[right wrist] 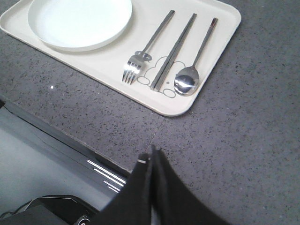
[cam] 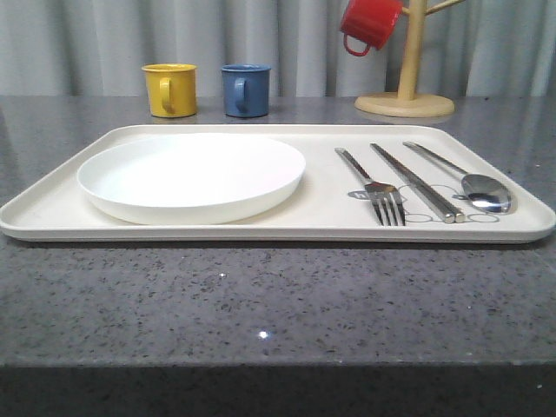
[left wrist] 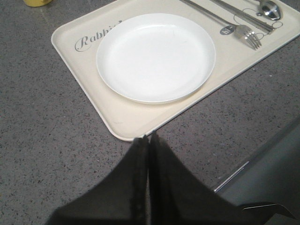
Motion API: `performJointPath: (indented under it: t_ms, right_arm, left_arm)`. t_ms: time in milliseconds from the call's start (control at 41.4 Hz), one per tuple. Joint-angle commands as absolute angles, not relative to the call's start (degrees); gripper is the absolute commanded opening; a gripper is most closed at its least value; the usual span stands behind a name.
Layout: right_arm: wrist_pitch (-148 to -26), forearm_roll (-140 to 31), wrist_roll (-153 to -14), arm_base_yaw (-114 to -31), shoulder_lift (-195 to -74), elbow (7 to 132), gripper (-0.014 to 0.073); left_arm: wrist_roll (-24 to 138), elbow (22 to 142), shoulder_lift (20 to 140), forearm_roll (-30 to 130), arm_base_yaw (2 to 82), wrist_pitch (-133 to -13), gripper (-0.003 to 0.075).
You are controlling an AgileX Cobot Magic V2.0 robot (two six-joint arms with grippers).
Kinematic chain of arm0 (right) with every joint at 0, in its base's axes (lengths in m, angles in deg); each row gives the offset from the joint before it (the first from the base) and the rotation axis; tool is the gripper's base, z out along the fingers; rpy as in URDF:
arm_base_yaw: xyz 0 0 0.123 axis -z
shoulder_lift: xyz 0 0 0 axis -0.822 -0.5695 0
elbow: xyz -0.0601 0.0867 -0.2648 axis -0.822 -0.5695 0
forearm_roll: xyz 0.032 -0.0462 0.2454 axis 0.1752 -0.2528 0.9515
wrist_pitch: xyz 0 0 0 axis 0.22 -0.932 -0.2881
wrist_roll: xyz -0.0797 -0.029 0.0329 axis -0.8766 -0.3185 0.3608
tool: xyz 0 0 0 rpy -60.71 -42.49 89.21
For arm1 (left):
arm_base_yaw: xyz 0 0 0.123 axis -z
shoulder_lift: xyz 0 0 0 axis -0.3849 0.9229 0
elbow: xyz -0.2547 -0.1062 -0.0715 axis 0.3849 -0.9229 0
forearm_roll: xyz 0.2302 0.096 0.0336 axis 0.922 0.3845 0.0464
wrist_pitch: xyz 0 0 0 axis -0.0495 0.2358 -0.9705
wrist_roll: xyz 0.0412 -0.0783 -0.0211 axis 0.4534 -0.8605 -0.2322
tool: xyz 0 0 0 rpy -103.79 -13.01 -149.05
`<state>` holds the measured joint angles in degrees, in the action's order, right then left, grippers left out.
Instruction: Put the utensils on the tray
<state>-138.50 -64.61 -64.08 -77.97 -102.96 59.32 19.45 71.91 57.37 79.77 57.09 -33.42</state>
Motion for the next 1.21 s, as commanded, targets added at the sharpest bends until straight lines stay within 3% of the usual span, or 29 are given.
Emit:
performJointPath:
  t_ms: [0, 362, 870, 1184]
  right_arm:
    - [-134.6, -64.79, -64.53, -77.97, -103.48, 60.39, -0.007]
    - [-134.64, -64.79, -64.53, -77.97, -103.48, 60.39, -0.007]
    - [-134.75, -64.78, -64.53, -77.97, -103.48, 60.39, -0.007]
    - [-134.75, -64.78, -64.53, -77.97, -103.48, 60.39, -0.007]
  left_arm:
    - [19.5, 73.3, 57.57, 79.71, 57.48, -37.54, -0.0018]
    - [19.5, 70.02, 54.24, 78.99, 56.99, -41.49, -0.0018]
    - [19.5, 40.09, 28.63, 79.22, 28.68, -75.75, -0.0018]
    - [19.5, 27.51, 20.53, 79.1, 23.55, -82.5, -0.0018]
